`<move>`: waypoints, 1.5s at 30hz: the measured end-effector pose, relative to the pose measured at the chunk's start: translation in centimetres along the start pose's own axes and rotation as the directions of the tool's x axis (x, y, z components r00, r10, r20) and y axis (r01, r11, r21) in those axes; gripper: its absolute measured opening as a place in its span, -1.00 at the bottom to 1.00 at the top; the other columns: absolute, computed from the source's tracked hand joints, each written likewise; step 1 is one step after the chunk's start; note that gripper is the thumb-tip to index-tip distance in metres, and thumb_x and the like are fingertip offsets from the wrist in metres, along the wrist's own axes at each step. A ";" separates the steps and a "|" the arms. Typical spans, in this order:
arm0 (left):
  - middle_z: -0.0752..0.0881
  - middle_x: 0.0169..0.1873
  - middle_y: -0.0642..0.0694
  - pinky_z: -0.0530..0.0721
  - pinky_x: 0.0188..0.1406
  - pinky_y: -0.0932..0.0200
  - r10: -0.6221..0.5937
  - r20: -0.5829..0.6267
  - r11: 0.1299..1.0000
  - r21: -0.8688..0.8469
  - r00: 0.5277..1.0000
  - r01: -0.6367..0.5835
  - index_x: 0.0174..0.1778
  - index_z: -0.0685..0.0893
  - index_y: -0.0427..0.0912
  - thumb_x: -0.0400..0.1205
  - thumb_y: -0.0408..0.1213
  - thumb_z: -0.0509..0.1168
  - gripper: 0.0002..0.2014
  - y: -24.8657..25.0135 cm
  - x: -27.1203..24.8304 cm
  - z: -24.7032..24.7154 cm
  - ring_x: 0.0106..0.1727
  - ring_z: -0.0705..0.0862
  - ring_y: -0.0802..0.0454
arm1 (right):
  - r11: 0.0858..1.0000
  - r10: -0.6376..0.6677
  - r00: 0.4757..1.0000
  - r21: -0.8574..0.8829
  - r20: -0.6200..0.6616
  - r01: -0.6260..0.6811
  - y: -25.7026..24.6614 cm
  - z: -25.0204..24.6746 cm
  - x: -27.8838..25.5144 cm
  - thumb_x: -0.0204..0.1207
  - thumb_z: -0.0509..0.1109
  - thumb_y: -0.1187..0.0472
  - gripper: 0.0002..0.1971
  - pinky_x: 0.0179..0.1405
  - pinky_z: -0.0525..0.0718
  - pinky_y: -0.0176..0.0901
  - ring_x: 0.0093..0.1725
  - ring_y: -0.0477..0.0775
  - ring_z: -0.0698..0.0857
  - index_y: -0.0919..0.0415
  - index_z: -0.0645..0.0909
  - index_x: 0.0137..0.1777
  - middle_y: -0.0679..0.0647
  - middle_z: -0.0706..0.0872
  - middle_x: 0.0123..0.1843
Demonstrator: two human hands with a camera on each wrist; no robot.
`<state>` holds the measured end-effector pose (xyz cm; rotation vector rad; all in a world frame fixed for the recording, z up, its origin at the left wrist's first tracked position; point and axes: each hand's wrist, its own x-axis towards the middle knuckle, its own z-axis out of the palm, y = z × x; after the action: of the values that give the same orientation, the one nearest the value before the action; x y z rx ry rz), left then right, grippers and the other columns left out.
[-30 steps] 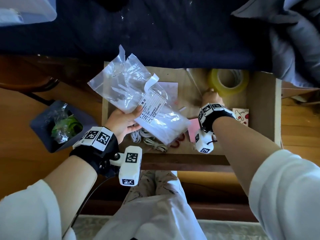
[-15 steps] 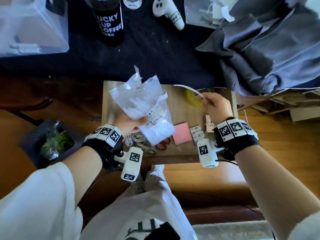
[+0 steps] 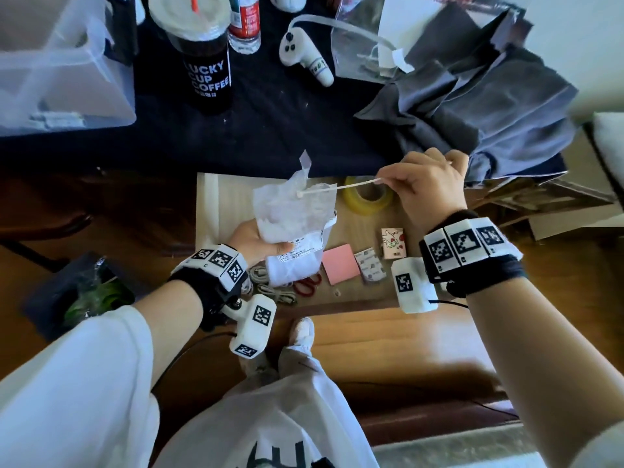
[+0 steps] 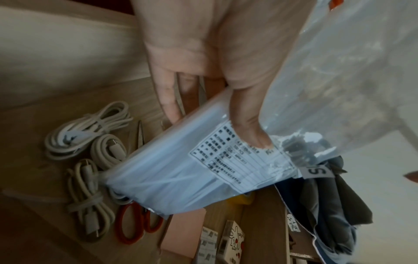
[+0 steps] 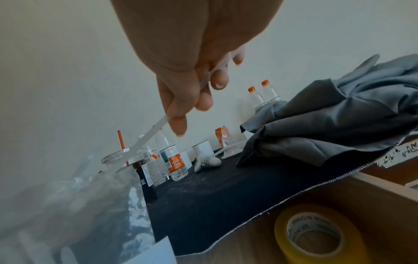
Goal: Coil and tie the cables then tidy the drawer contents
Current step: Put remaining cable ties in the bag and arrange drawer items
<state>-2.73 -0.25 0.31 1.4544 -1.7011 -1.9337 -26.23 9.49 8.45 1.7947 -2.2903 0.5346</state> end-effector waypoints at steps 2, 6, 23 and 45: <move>0.69 -0.05 -0.13 0.59 -0.04 0.18 0.017 0.002 1.000 0.018 1.000 -0.017 0.15 0.65 -0.39 0.40 -0.53 0.50 -0.61 0.0 -0.3 0.0 0.02 0.64 0.01 | 0.998 -0.036 0.999 -0.049 -0.007 0.036 -0.2 -0.1 0.1 0.45 0.41 0.16 -0.87 -0.02 0.13 -0.06 -0.23 0.23 0.61 -0.02 0.78 -0.24 0.01 0.70 -0.33; 0.68 -0.08 -0.10 0.60 -0.16 0.28 0.019 0.005 1.000 0.021 1.000 -0.019 0.06 0.64 -0.27 0.41 -0.53 0.49 -0.67 -0.4 -0.5 -0.4 -0.01 0.64 0.03 | 0.991 -0.071 0.997 -0.110 0.004 0.071 -0.6 -0.8 0.5 0.45 0.43 0.21 -0.84 0.00 0.11 -0.06 -0.22 0.23 0.60 -0.04 0.76 -0.29 -0.01 0.67 -0.34; 0.76 -0.09 -0.15 0.67 0.00 0.17 0.029 -0.035 0.991 0.132 0.999 -0.024 0.00 0.70 -0.35 0.38 -0.37 0.57 -0.68 -1.1 0.0 -1.0 0.00 0.72 -0.10 | 0.767 -0.590 0.757 -0.096 0.280 0.634 -9.8 1.6 3.1 0.13 0.16 0.50 -0.65 -0.11 0.31 -0.17 -0.40 0.06 0.63 0.06 0.64 -0.32 -0.06 0.63 -0.43; 0.72 -0.06 -0.08 0.62 0.17 0.00 -0.200 -0.177 0.973 -0.149 0.964 0.175 -0.18 0.61 -0.08 0.49 -0.33 0.48 -0.85 -3.8 -1.3 -1.1 0.10 0.65 0.00 | 0.995 0.096 0.339 -0.088 0.936 -0.039 -3.4 6.3 -13.1 0.38 0.52 -0.07 -0.26 0.27 0.56 -0.01 0.41 0.09 0.51 -0.05 0.28 0.53 -0.05 0.51 0.45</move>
<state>0.41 1.12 -2.02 1.7413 -1.3698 -1.8839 -19.18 18.15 -1.44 2.3394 -2.9605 -0.8920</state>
